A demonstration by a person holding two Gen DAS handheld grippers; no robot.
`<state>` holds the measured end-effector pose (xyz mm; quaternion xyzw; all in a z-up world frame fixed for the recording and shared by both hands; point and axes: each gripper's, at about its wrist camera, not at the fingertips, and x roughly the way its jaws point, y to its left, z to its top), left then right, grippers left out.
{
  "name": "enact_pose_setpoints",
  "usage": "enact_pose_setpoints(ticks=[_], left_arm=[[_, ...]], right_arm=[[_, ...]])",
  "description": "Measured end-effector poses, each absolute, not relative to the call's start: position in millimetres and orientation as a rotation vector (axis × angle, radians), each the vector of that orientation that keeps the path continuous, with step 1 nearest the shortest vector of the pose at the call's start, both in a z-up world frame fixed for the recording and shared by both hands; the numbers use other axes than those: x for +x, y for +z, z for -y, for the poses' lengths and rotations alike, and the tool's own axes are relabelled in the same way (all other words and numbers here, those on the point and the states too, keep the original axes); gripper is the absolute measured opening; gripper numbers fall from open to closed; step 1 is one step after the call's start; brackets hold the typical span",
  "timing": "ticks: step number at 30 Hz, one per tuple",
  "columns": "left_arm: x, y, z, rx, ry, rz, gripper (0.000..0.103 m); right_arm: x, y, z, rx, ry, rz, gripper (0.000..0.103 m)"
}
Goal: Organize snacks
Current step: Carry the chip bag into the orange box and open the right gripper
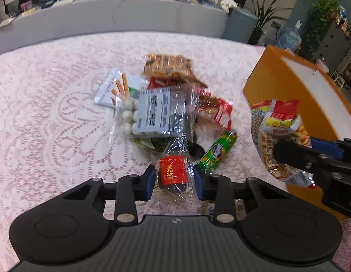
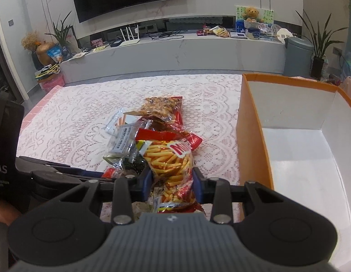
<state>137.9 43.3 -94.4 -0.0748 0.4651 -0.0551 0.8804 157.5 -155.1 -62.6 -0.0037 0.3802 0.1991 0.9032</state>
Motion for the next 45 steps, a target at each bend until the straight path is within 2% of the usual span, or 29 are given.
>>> enact_pose_setpoints(ticks=[6, 14, 22, 32, 45], left_arm=[[112.9, -49.8, -40.6, -0.085, -0.122, -0.914, 0.038], [93.6, 18.2, -12.8, -0.031, -0.198, -0.796, 0.038], [110.4, 46.1, 44.7, -0.014, -0.372, -0.775, 0.037], [160.5, 19.6, 129.6, 0.055, -0.569, -0.880, 0.037], [196.4, -41.2, 183.6, 0.299, -0.689, -1.034, 0.037]], right_arm=[[148.5, -39.7, 162.8, -0.011, 0.431, -0.773, 0.035], [133.8, 17.3, 196.3, -0.003, 0.464, -0.691, 0.035], [135.5, 42.2, 244.9, -0.100, 0.439, -0.725, 0.035], [179.8, 6.0, 328.8, -0.072, 0.310, -0.951, 0.035], [208.9, -57.9, 336.4, -0.137, 0.322, -1.116, 0.035]])
